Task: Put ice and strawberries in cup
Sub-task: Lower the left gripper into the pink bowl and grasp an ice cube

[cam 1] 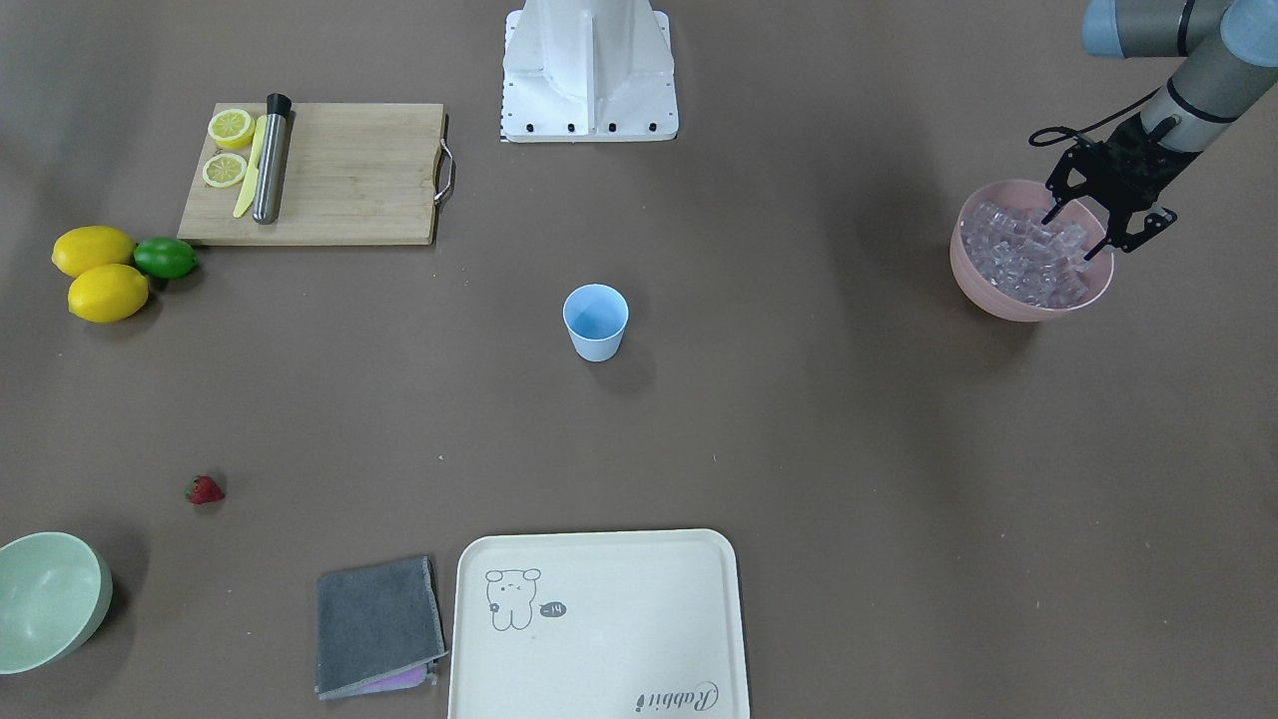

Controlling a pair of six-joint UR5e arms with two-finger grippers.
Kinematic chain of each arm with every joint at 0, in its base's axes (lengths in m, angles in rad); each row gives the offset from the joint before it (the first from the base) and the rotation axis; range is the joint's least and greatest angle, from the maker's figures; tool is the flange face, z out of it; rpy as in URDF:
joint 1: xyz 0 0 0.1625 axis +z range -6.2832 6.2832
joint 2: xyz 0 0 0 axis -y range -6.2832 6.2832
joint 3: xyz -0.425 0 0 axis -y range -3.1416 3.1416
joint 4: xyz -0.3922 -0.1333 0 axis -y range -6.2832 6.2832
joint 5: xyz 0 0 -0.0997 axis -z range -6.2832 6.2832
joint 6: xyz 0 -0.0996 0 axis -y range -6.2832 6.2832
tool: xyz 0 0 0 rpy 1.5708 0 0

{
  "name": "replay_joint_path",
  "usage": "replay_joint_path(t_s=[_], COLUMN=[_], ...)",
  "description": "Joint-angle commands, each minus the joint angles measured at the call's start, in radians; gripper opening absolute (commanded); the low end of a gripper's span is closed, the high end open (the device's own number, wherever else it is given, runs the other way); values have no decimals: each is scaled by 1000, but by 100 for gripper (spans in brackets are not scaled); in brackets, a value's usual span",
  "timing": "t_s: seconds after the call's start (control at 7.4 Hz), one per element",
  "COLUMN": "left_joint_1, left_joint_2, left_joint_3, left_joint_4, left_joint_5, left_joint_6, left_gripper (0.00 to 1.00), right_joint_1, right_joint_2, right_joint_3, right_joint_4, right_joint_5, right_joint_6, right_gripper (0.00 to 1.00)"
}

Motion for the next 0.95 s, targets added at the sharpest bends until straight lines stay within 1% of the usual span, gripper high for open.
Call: replay_joint_path(t_s=[0.0,0.14,0.27,0.54,0.68,0.81], left_joint_1=[2,2,2,4,2,-2], left_joint_2=[1,6,7,7,7,7], left_joint_3=[11,13,14,21,19,21], left_joint_4=[0,0,0,0,-2,-27], left_joint_5=[0,0,0,-2,-9,-14], left_joint_6=[0,0,0,2,2,2], left_gripper=[69,65,57,26,1,0], right_joint_1=[0,0,0,0,0,0], right_joint_2=[0,0,0,0,-2,-2], right_joint_3=[0,0,0,0,0,0], right_joint_4=[0,0,0,0,2,2], right_joint_5=[-1,-1,-1,-1,-3,-7], right_joint_6=[0,-2,-2,-2,-2,-2], right_gripper=[100,100,100,100,100,100])
